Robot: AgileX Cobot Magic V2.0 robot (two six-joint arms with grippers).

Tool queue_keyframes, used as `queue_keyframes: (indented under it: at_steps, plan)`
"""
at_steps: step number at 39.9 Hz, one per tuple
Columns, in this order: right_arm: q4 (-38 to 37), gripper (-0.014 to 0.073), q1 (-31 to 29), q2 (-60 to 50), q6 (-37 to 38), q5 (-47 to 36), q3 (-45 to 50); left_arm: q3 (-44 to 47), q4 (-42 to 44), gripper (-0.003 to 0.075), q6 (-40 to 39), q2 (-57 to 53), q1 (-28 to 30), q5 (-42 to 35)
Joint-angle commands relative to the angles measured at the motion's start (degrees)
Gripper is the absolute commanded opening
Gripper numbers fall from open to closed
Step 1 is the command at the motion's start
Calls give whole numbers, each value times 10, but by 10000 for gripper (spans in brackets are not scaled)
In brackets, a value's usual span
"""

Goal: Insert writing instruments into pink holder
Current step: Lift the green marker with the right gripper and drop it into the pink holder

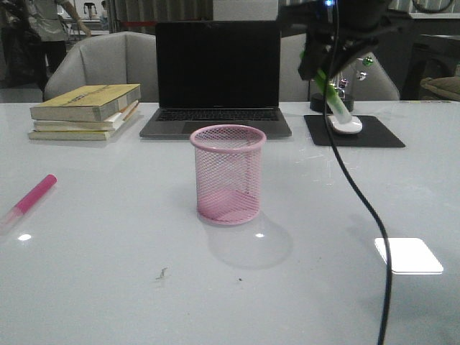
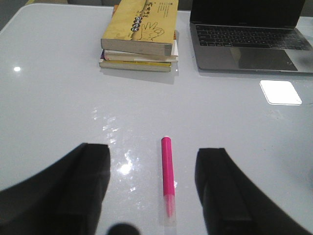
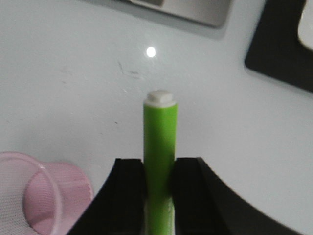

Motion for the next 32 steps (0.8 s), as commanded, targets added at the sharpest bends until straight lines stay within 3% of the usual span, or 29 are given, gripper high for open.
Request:
queue_keyframes:
  at_steps: [1,10,18,22,32]
  plan:
    - [-8,62,21,-69,-4,-91,21,-21,-3,456,-1,-4,-4,-41]
    - [-8,56,89,-138,-4,-354,168,-21,-3,456,-1,-4,-4,-41]
    - [-42,56,138,-123,-4,-631,278,-21,-3,456,-1,-4,-4,-41]
    - [-46,56,147,-99,-4,-668,298,-21,-3,456,-1,-4,-4,-41]
    - [-46,56,147,-48,-4,-667,299,-21,-3,456,-1,-4,-4,-38]
